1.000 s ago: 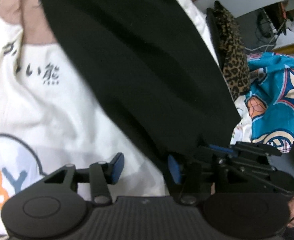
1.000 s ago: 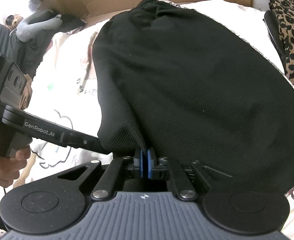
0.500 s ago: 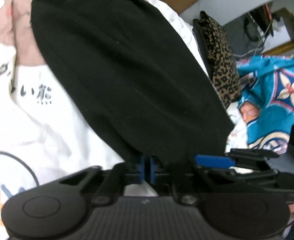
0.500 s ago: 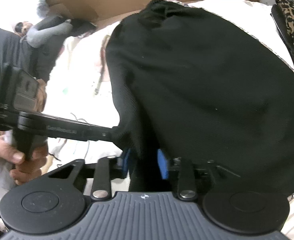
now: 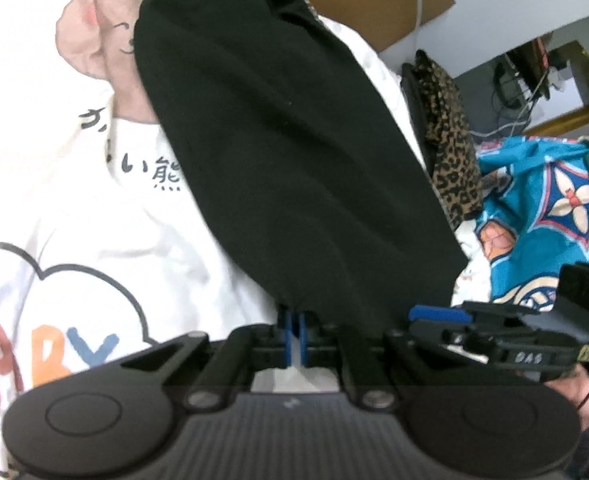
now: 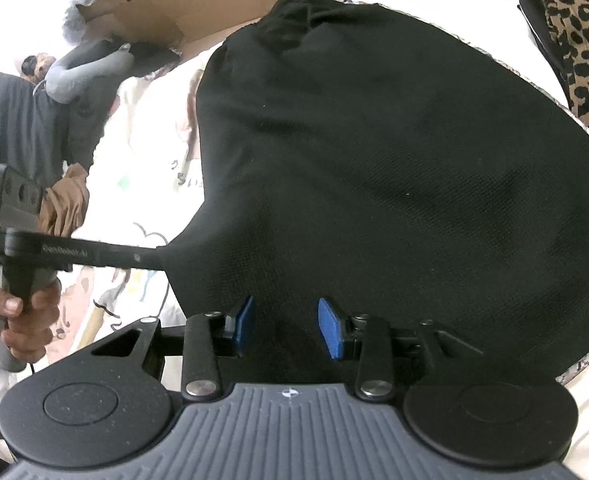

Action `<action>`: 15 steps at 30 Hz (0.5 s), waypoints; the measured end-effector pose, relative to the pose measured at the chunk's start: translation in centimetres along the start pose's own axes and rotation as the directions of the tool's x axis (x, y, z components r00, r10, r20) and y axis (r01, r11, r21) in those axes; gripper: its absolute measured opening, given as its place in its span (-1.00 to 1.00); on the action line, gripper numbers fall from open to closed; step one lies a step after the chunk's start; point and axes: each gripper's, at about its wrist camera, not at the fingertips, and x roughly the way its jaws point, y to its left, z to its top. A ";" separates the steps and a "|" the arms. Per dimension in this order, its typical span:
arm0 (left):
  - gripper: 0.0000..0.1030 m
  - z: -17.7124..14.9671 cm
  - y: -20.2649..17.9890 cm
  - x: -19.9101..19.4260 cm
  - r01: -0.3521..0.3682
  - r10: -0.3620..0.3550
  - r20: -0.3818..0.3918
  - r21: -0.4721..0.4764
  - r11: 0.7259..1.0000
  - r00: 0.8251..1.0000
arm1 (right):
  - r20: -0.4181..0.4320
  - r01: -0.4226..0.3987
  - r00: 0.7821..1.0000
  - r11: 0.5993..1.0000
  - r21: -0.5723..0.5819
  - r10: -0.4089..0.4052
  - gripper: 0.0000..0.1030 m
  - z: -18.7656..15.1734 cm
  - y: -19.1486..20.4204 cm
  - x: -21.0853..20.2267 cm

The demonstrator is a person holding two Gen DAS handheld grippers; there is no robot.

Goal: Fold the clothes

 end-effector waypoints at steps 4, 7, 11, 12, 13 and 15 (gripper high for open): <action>-0.94 0.1 -0.2 -1.0 -0.011 0.012 -0.016 0.048 0.999 1.000 | -0.028 0.029 0.999 0.999 -0.013 -0.029 -0.17 -0.5 -0.2 0.4; -0.94 0.1 0.0 -1.8 -0.017 0.019 -0.026 0.060 0.998 0.999 | -0.069 0.060 0.996 0.998 -0.030 -0.062 -0.17 -1.0 -0.6 1.2; -0.94 0.5 -1.0 -1.7 -0.043 0.048 -0.035 0.117 0.992 0.998 | -0.094 0.086 0.992 0.995 -0.042 -0.090 -0.17 -1.4 -0.9 1.6; -0.94 0.6 -1.2 -1.6 -0.057 0.063 -0.041 0.133 0.989 0.997 | -0.095 0.088 0.991 0.995 -0.044 -0.092 -0.17 -1.4 -0.9 1.6; -0.94 0.7 -1.4 -1.6 -0.070 0.078 -0.046 0.149 0.986 0.996 | -0.096 0.087 0.991 0.995 -0.049 -0.091 -0.17 -1.5 -0.9 1.5; -0.94 0.7 -1.5 -1.2 -0.092 0.103 -0.057 0.168 0.982 0.993 | -0.097 0.099 0.990 0.992 -0.073 -0.106 -0.17 -1.6 -0.8 1.5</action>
